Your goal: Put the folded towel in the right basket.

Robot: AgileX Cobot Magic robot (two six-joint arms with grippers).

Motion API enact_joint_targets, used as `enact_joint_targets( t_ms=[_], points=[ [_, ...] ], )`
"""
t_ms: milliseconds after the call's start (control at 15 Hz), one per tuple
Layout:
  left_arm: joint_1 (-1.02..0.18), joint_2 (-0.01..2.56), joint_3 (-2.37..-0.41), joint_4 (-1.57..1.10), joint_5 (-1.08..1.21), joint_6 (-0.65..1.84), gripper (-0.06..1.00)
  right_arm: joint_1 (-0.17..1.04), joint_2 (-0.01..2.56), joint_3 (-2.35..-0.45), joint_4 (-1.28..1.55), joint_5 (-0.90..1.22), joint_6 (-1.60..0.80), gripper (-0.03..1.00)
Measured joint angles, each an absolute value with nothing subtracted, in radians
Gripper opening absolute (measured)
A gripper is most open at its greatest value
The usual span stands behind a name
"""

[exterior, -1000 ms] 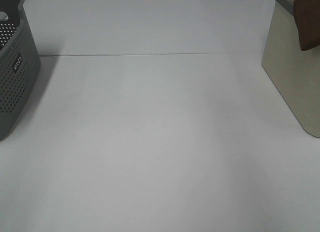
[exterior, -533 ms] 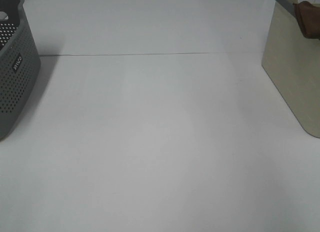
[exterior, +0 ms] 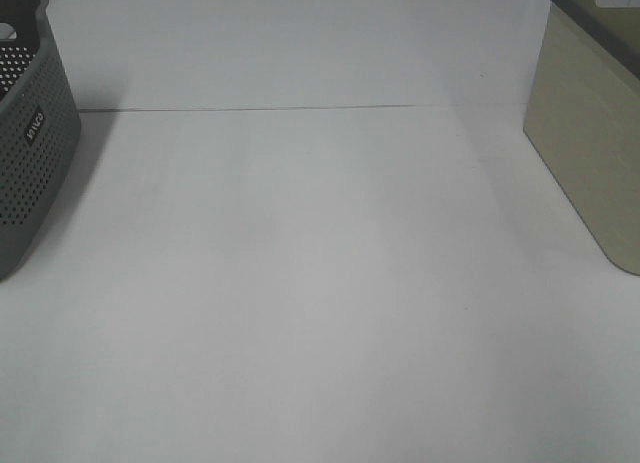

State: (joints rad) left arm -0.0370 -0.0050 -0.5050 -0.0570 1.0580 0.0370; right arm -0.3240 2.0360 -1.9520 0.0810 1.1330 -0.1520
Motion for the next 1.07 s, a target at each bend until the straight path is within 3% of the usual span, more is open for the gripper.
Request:
enact_joint_targets(
  t_ms=[67,200,600,1000,1067],
  points=[
    [-0.037,-0.005,-0.505,-0.057,1.058,0.037,0.88,-0.324,2.036,-1.952,0.081,1.133,-0.148,0.65],
    [-0.037,-0.005,-0.505,-0.057,1.058,0.037,0.88,-0.324,2.018,-1.954,0.083,1.156,-0.135,0.81],
    [-0.037,-0.005,-0.505,-0.057,1.058,0.037,0.88,-0.296,1.853,-1.954,0.248,1.21,-0.135,0.85],
    [-0.037,-0.005,-0.505,-0.057,1.058,0.037,0.88,-0.007,1.622,-1.914,0.136,1.211,-0.125,0.85],
    [-0.037,-0.005,-0.505,-0.057,1.058,0.037,0.88,-0.007,1.622,-1.914,0.136,1.211,-0.125,0.85]
  ],
)
